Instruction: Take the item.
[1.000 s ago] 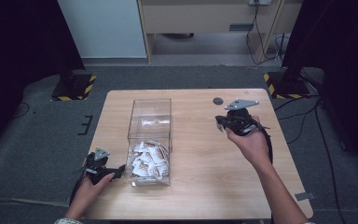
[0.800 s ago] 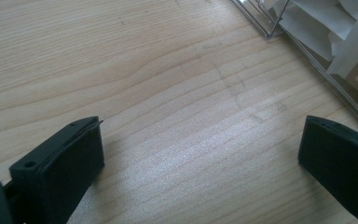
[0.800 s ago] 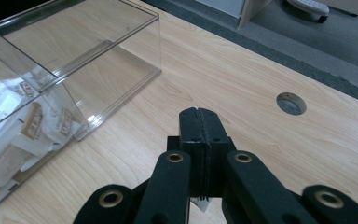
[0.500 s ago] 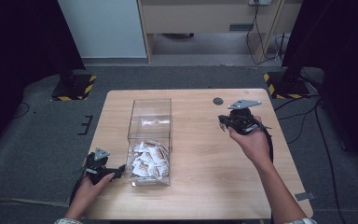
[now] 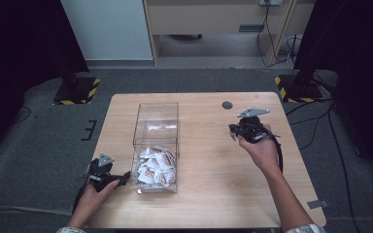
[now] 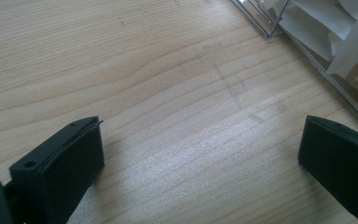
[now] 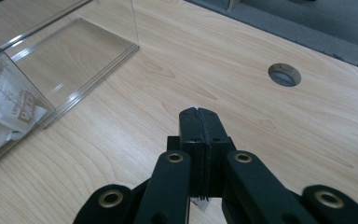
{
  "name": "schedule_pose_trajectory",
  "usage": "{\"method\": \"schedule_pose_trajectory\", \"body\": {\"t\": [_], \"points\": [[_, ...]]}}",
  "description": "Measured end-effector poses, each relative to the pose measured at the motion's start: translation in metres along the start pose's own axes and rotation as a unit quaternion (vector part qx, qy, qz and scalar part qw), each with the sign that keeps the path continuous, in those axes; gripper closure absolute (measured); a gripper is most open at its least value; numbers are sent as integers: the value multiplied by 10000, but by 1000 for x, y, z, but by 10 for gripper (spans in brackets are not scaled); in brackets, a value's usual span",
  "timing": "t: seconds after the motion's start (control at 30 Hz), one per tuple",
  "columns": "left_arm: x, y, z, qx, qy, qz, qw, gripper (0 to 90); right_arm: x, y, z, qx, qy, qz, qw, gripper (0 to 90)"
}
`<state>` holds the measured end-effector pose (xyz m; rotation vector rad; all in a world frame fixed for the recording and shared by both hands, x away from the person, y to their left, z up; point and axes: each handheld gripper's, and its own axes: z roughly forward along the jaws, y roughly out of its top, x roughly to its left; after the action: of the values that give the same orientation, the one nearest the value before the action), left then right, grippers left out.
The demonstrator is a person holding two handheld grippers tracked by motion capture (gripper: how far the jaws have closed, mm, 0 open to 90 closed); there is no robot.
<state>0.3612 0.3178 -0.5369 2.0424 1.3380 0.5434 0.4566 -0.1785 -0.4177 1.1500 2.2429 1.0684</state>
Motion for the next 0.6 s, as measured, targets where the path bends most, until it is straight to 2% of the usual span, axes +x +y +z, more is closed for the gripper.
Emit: {"method": "schedule_pose_trajectory", "body": {"t": [0.23, 0.6], "points": [[0, 0, 0, -1, 1, 0, 10000, 0, 0, -6, 11, 160, -34, 49, 9999, 900], [0, 0, 0, -1, 1, 0, 10000, 0, 1, -15, 22, 239, 5, 75, 9997, 900]]}}
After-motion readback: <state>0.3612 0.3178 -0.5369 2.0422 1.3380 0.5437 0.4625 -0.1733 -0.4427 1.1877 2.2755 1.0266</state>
